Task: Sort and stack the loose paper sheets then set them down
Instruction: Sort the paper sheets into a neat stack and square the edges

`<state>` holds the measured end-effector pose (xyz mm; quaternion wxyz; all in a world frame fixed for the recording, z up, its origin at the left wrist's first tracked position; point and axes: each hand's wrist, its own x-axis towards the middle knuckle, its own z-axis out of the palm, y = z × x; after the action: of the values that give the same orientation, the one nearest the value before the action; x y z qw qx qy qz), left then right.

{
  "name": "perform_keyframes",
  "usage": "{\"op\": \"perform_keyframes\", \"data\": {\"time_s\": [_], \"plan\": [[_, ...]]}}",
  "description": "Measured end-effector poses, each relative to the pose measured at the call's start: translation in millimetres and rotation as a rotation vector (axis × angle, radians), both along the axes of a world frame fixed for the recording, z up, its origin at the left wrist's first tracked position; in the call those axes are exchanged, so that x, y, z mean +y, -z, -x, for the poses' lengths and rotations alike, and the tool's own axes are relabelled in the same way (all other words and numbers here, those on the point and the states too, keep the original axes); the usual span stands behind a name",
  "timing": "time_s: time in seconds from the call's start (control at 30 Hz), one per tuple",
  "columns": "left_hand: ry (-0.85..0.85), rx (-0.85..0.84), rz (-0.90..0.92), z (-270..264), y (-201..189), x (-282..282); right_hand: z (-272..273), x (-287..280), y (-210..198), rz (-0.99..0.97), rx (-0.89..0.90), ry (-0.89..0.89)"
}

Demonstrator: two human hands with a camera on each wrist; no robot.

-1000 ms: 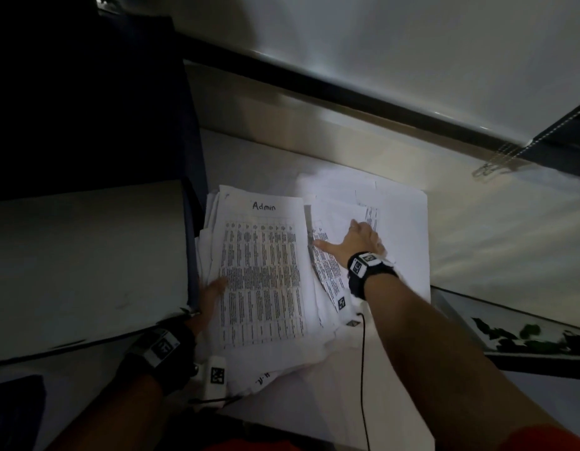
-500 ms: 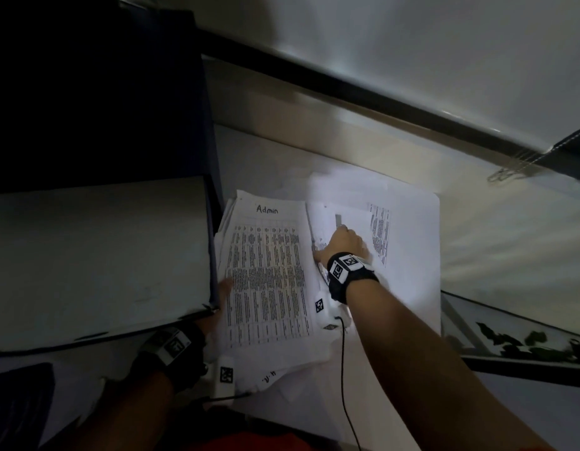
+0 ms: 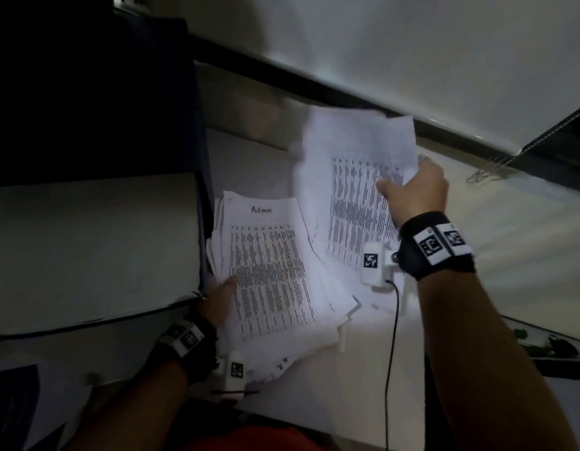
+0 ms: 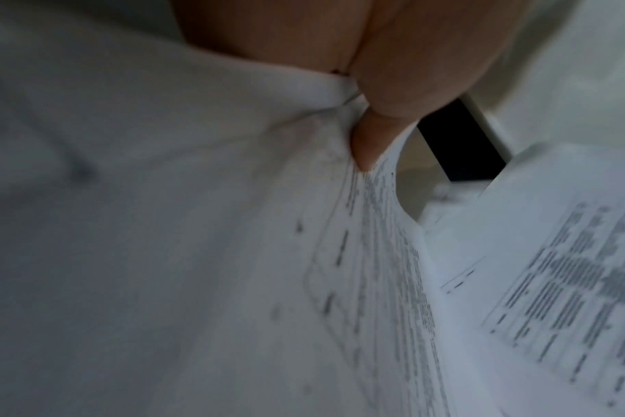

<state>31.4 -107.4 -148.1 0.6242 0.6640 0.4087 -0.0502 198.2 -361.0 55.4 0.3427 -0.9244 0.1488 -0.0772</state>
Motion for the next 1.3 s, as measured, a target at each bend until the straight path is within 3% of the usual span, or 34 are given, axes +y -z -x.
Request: {"op": "perform_keyframes", "data": {"time_s": [0.13, 0.27, 0.43, 0.67, 0.77, 0.9, 1.07, 1.2, 1.3], "plan": [[0.096, -0.058, -0.122, -13, -7, -18, 11, -2, -60, -0.040, -0.163, -0.084], [0.153, -0.050, -0.103, -23, -15, -22, 27, -1, -105, -0.156, -0.252, -0.230], [0.174, -0.080, -0.032, -22, -14, -18, 27, -20, -113, -0.251, -0.190, -0.322], [0.125, -0.152, 0.062, -15, -14, -13, 11, -44, -73, -0.396, 0.037, -0.280], [0.073, -0.160, 0.116, -16, -16, -13, 7, -39, -46, -0.311, 0.154, -0.338], [0.041, -0.162, 0.101, -20, -18, -13, -3, -48, 19, -0.286, 0.383, -0.222], [0.035, -0.133, 0.020, -22, -17, -14, 3, -53, 100, -0.056, 0.672, -0.137], [0.034, -0.132, -0.013, -22, -19, -14, 6, -43, 147, -0.036, 0.695, -0.188], [0.029, -0.132, 0.023, -22, -17, -12, 13, -15, 139, -0.081, 0.659, -0.204]]}}
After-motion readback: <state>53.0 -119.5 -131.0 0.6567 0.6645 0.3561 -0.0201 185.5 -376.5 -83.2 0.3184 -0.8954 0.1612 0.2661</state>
